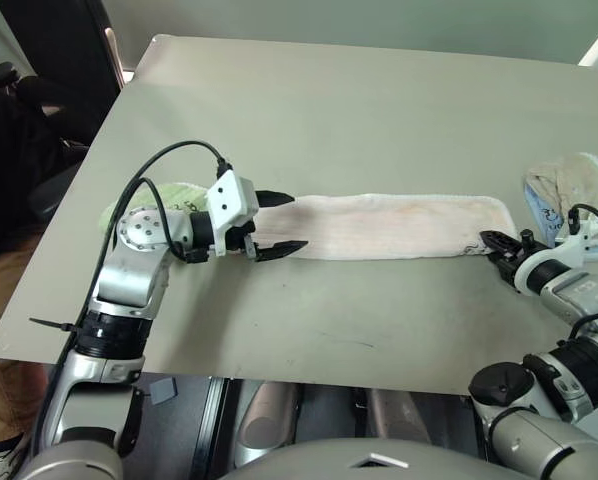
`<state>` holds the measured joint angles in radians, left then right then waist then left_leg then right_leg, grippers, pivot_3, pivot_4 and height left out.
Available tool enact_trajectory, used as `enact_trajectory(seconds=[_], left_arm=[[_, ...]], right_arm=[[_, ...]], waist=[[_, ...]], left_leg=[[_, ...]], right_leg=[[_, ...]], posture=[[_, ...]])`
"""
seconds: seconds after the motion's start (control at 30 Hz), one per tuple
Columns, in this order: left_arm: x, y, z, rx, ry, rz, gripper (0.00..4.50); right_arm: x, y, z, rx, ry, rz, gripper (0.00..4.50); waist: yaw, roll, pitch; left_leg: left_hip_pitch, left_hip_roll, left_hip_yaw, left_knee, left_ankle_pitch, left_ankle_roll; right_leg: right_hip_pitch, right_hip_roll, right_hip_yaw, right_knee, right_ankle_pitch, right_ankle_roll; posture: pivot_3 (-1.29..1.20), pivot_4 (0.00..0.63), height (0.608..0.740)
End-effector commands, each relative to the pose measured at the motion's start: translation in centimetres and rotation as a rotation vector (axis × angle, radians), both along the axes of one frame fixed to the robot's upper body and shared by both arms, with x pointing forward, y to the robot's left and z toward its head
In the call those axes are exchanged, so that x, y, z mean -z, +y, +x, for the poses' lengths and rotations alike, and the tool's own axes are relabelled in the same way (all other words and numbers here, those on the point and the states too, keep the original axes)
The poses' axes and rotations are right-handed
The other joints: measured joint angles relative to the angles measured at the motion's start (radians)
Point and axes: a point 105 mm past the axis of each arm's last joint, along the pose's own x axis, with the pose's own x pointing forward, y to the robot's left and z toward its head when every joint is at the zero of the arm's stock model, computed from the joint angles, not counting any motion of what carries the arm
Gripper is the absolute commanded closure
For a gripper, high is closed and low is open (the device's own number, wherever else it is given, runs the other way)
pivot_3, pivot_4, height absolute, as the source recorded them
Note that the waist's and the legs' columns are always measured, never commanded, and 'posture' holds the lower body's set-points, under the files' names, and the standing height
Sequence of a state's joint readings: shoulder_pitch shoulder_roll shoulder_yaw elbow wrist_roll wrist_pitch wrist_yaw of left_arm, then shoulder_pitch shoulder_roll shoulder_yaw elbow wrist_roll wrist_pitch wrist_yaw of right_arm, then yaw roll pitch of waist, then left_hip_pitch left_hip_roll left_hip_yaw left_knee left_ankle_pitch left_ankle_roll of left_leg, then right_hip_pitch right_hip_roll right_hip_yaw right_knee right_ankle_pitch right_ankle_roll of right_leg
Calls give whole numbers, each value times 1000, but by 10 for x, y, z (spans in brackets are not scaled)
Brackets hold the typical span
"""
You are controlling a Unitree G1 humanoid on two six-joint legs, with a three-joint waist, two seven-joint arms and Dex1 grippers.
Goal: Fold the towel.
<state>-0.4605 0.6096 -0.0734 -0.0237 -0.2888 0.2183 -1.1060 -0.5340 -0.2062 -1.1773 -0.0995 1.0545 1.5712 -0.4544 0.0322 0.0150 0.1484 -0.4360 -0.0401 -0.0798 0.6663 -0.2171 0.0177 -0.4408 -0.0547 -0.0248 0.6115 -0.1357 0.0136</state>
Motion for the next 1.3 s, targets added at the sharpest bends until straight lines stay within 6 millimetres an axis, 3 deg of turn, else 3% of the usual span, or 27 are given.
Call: enact_trajectory(seconds=[0.03, 0.07, 0.17, 0.33, 0.43, 0.53, 0.73, 0.87, 0.93, 1.03, 1.17, 1.3], left_arm=[[-8, -3, -3, 17, -39, -16, 361], [-8, -4, -3, 17, -39, -17, 361], [-8, -4, -3, 19, -40, -17, 361], [-7, -7, -2, 23, -45, -20, 361], [-7, -8, -1, 25, -48, -21, 361], [-6, -8, -2, 25, -51, -19, 361], [-6, -11, -2, 28, -52, -24, 361], [-5, -15, -2, 31, -53, -32, 361], [-5, -17, -2, 31, -51, -40, 361], [-5, -18, -2, 27, -52, -44, 361], [-6, -16, -3, 15, -56, -49, 361], [-4, -13, -6, 3, -48, -49, 361]], right_arm=[[-12, -21, -3, 82, -33, -46, 4240], [-14, -24, -3, 92, -39, -55, 4463], [-17, -30, -3, 107, -49, -70, 4463], [-49, -45, 3, 83, -139, -214, 4463], [-71, -31, 7, -62, -205, -414, 4463], [-89, 3, 7, -311, -291, -703, 4463], [-78, 70, -1, -813, -406, -1183, 4463], [-69, 114, 1, -1004, -502, -1221, 4463], [-60, 132, 8, -1040, -517, -1238, 4463], [-47, 141, 16, -1060, -499, -1241, 4463], [-38, 139, 20, -1060, -472, -1246, 4463], [-38, 137, 19, -1067, -477, -1200, 3547]], waist=[[0, 0, 0], [0, 0, 0], [0, 0, 0], [0, 1, 1], [-1, 1, 1], [-3, 1, 1], [-4, 1, 1], [-8, 1, 1], [-9, 1, 1], [-10, 1, 1], [0, 1, 1], [-1, 1, 1]], left_leg=[[0, 0, 0, 0, 0, 0], [0, 0, 0, 0, 0, 0], [0, 0, 0, 0, 0, 0], [-1, 0, 1, 0, 0, 0], [-1, 0, 1, 0, 0, 0], [0, 1, 1, -1, 1, 1], [-1, 0, 1, -1, 3, 4], [-1, 1, 1, 0, 2, 1], [-1, 1, 1, 0, 6, 8], [0, 1, 1, 0, 8, 10], [-2, 0, 0, 1, 7, 10], [-2, 0, 1, 2, 7, 7]], right_leg=[[0, 0, 0, 0, 0, 0], [0, 0, 0, 0, 0, 0], [0, 0, 0, 0, 0, 0], [-1, -1, 0, 0, 0, 1], [-1, 0, 0, 0, 0, 1], [-1, 0, 0, 0, -1, 2], [0, 0, 0, -1, -8, 12], [0, 0, 0, -1, -7, 13], [0, 0, 0, -1, -6, 14], [1, 0, 0, -1, -5, 15], [1, 0, 0, -2, 4, 13], [1, -1, 0, -2, 1, 8]], posture=[[0, 150, 739], [0, 150, 739], [0, 150, 739], [0, 150, 739], [0, 150, 739], [0, 150, 739], [0, 150, 739], [0, 150, 739], [0, 150, 739], [0, 150, 739], [0, 150, 739], [0, 150, 739]])
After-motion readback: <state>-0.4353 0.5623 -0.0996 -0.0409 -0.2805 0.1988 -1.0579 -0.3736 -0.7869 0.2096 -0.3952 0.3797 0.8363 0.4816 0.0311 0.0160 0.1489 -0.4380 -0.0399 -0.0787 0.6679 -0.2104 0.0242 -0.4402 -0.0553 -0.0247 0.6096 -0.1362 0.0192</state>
